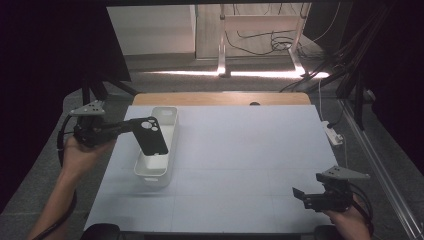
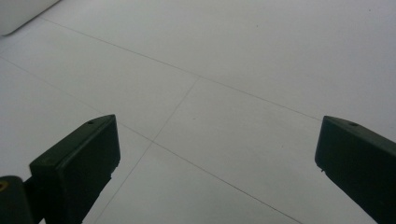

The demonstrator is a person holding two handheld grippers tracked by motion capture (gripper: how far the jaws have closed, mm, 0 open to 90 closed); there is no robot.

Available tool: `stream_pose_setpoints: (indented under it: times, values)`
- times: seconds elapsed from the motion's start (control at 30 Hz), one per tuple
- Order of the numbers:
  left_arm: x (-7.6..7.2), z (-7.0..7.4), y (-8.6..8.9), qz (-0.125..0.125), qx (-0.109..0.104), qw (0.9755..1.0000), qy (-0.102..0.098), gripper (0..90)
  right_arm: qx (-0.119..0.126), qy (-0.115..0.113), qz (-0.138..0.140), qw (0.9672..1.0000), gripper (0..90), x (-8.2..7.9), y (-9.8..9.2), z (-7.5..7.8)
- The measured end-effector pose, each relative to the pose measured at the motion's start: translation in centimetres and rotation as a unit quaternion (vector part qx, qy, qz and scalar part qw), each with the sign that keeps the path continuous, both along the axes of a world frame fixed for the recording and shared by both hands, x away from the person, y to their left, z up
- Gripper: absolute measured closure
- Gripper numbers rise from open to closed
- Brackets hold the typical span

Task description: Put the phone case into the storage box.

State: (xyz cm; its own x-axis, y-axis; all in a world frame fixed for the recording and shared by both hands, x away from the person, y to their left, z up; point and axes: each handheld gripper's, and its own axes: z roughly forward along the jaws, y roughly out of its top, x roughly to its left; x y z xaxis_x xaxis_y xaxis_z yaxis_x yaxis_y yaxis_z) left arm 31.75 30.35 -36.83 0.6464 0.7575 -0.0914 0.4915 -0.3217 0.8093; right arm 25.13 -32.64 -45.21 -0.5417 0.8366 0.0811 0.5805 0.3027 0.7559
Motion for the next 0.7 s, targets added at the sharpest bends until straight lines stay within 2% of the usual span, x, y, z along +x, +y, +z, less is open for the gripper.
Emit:
stream_pose_setpoints:
  times: [0.7]
  values:
    - [2.9,-1.7,-0.8,0.005,0.016,0.9998,-0.006,83.6,0.003,0.002,0.002,1.0000,0.6,0.0,0.0,0.0]
